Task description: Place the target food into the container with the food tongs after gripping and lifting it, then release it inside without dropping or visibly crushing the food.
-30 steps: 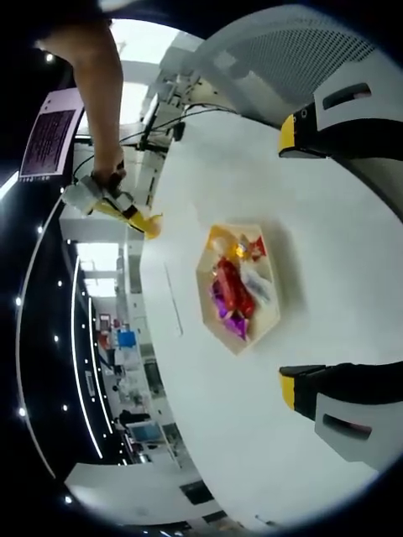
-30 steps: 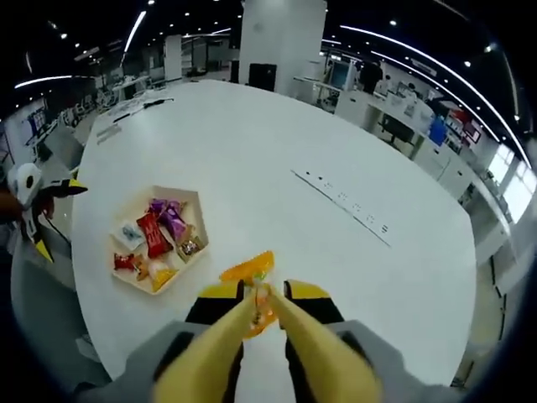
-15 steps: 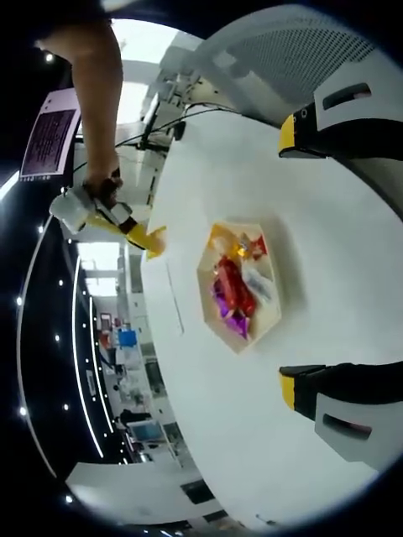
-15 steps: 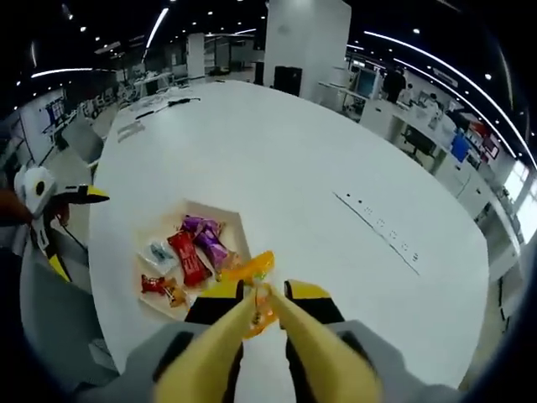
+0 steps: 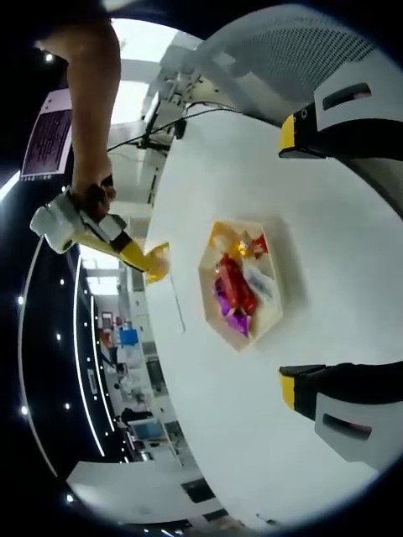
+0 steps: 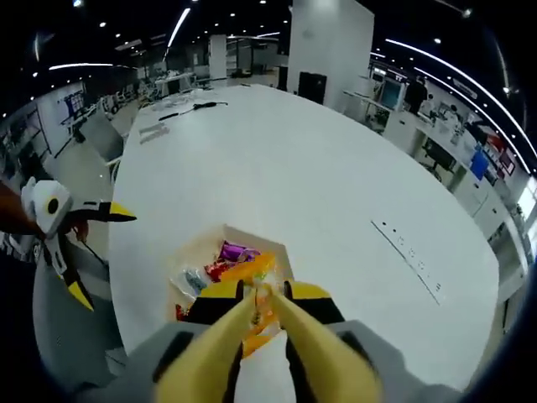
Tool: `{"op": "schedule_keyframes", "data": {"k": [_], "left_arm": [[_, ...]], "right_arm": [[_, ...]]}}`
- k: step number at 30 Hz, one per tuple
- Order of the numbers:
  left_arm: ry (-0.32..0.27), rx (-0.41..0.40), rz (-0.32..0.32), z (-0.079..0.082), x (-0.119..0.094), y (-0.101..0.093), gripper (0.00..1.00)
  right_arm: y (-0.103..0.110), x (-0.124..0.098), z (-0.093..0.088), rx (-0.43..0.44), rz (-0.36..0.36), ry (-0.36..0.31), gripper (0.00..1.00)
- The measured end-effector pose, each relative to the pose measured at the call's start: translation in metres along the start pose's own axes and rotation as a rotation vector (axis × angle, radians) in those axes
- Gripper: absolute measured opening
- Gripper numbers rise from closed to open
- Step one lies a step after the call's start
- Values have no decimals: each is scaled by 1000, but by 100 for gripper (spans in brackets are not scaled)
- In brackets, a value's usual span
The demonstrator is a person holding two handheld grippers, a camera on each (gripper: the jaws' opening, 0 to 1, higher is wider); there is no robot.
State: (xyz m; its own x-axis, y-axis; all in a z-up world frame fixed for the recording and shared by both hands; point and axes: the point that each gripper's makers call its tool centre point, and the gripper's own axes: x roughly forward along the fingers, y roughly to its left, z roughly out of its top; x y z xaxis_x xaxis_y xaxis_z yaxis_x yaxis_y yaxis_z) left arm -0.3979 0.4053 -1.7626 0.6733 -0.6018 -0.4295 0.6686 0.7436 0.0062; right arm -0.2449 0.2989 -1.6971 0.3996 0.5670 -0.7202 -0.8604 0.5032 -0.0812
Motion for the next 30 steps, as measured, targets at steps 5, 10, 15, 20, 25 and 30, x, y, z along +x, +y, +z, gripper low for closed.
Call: {"op": "schedule_keyframes", "data": {"k": [5, 10, 15, 20, 25, 30], "left_arm": [[-3, 1, 1, 1, 0, 0, 99], [-5, -1, 2, 2, -1, 0, 99], [-3, 0, 6, 1, 0, 1, 99], [-4, -3, 8, 1, -1, 1, 99], [-6, -1, 9, 1, -1, 2, 99], [-6, 0, 7, 1, -1, 1, 99]], "right_arm": [[18, 5, 19, -13, 26, -11, 18], [32, 11, 32, -32, 45, -14, 18], [43, 17, 39, -42, 67, -16, 18], [45, 20, 36, -50, 74, -4, 18], [45, 20, 36, -45, 75, -4, 19], [47, 20, 40, -37, 98, -32, 23]]}}
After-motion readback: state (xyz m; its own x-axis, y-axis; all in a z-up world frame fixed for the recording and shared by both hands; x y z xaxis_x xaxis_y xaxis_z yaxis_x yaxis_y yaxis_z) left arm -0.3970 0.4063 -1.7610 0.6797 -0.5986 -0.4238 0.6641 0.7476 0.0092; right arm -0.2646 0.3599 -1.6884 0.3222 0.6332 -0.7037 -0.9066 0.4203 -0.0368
